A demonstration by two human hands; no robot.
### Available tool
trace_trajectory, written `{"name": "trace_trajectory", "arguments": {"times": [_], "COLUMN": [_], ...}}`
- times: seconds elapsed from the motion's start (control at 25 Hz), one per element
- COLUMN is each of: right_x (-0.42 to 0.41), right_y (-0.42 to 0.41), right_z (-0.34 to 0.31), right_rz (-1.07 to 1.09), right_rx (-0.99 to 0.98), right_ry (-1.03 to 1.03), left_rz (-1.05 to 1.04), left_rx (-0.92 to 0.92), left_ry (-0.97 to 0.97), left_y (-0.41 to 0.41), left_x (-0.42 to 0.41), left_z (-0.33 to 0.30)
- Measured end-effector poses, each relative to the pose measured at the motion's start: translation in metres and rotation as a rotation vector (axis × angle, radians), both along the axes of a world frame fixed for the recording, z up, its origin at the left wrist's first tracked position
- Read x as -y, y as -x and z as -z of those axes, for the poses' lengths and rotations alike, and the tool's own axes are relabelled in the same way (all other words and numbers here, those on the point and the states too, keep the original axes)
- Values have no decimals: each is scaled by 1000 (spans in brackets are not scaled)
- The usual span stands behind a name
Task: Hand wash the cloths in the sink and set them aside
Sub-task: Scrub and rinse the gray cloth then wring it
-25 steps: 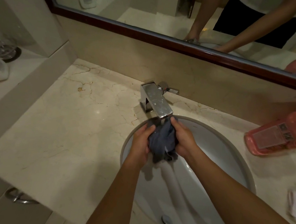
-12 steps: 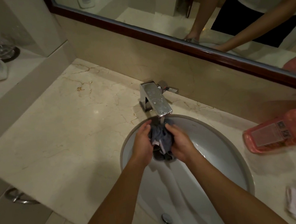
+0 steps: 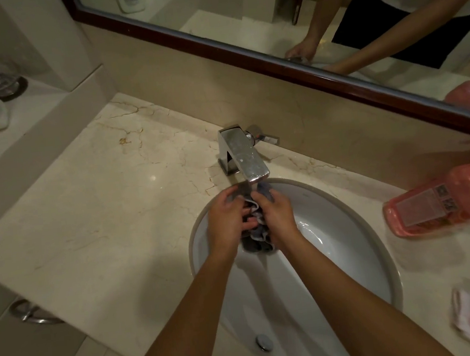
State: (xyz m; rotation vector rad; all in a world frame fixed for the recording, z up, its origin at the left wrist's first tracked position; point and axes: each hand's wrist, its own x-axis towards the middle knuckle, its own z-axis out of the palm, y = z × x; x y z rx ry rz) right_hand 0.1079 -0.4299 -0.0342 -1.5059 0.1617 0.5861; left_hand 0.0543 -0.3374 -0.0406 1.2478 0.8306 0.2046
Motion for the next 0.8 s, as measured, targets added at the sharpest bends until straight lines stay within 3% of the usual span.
{"name": "trace_trajectory", "arguments": {"times": [0.08, 0.2, 0.28, 0.36, 0.6, 0.8], "right_x": [1, 9, 16, 20, 32, 39], "right_y": [-5, -3, 5, 12, 15, 7], "right_z": [-3, -4, -1, 5, 3, 7], "right_rz": [43, 9, -41, -59, -104, 25], "right_rx": [-38, -126, -144, -182, -116, -450], "right_ry": [-46, -125, -148, -150, -40, -136], "left_rz": [-80, 98, 176, 76, -29, -60], "left_rx": [-104, -290, -245, -139, -59, -8], "left_ry": [33, 491, 757, 885, 760, 536], "left_y": [2, 1, -8, -17, -27, -21], "left_x": [2, 4, 7, 7, 8, 16], "left_z": [3, 0, -2, -3, -1, 6]}}
